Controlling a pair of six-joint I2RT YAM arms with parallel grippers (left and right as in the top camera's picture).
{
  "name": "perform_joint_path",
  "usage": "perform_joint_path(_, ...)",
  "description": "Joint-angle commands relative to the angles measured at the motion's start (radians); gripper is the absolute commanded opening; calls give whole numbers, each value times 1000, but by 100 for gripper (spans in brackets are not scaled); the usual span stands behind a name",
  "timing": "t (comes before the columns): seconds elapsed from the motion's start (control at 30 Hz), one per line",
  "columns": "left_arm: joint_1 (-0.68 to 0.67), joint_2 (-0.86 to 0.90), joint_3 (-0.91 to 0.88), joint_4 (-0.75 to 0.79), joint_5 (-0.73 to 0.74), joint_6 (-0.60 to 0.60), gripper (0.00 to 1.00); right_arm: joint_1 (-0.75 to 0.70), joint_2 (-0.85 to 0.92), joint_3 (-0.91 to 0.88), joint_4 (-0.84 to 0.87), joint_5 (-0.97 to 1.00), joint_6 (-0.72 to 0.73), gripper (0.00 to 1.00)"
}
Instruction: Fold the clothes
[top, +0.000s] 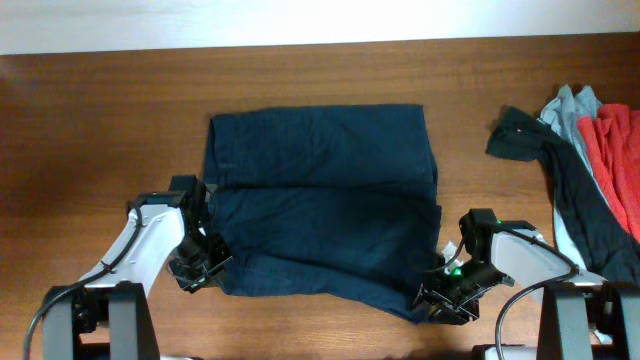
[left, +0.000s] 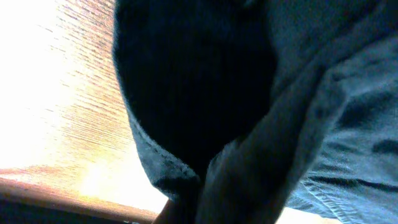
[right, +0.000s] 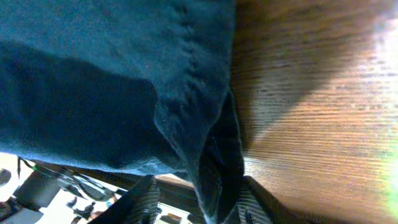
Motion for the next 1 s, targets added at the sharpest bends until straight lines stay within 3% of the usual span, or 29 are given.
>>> perform_joint_path(0.0,1,6,15,0,0,21,2,-7,-5,-6,10,3,63,39)
perform_joint_path(0.07,1,6,15,-1,0,21,2,-7,-5,-6,19,20,87,38)
perform_joint_path(0.17,1,6,15,-2,-1,22,2,-8,-5,-6,26,119,135,4)
perform_joint_path(0.4,1,6,15,-2,-11,38,2,-8,-5,-6,19,225,160,4)
perform_joint_path(0.43,1,6,15,-1,-11,38,2,-8,-5,-6,6,277,195,15)
perform_joint_path(0.6,2,6,15,-1,-11,40,3,-8,-5,-3,0,315,247,41)
perform_joint_path(0.7,1,6,15,0,-11,40,3,-8,-5,-3,-3,309,247,39)
perform_joint_path(0.87,1,6,15,0,-10,40,4,-9,-5,-2,-27,302,256,27)
perform_joint_path(0.97,1,6,15,0,-7,40,6,-29,-5,2,-18,142,217,29)
